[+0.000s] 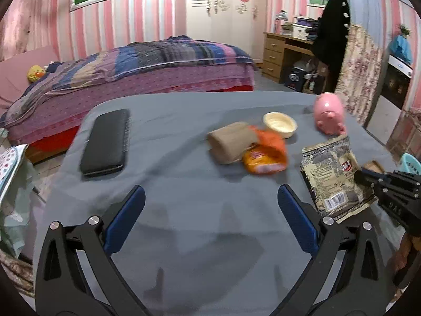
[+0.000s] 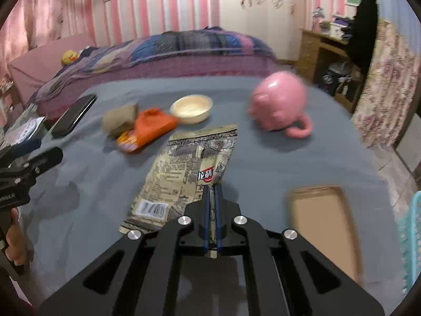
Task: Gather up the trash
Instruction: 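Move both tools back over the table and lower the right tool toward the printed snack wrapper, then grasp the orange snack bag with the left tool while the right tool lifts the printed wrapper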
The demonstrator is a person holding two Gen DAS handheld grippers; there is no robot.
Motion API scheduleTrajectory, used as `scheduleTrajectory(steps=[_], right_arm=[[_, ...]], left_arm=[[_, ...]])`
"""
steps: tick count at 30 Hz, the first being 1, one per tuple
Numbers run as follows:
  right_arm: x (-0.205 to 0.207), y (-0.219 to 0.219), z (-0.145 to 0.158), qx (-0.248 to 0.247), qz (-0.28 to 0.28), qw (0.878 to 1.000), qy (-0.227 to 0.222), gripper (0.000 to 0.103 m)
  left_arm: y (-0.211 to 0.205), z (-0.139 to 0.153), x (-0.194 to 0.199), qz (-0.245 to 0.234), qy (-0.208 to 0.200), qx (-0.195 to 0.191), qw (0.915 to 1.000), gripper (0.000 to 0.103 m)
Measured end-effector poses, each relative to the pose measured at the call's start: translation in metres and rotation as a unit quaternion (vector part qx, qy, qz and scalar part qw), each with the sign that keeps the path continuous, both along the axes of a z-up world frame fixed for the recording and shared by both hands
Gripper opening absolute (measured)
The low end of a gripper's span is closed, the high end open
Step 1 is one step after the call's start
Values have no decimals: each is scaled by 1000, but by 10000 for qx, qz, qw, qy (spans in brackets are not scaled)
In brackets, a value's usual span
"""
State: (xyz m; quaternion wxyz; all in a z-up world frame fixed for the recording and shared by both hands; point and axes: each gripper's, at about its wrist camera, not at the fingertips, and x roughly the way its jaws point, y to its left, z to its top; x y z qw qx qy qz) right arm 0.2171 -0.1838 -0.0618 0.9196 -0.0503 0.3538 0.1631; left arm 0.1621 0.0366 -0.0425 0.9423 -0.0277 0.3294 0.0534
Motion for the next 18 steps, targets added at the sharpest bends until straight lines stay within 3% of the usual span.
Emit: scheduleTrajectory(steps=[4,9,14,16,18], right_arm=[[4,-45,10,215,-343,9992,-71,4],[4,-97,17,491,-771,9957,-121,4],[7,-124,16,664,-955,9932,-93,4],[9,-129,14,679,-968,9930,-52,4],[10,-132,11,650,-977,9931,-31,4]], left_arm=[[-32,1,19,-250,30,54,9997,97],[-67,-12,49,-595,331,-67,9977,69],[-86,-28,81,-609,646,185,9959,55],[-88,-35,93,-563,794,287,9948,43],[-87,-39,103,-608,972,168,9933,5]])
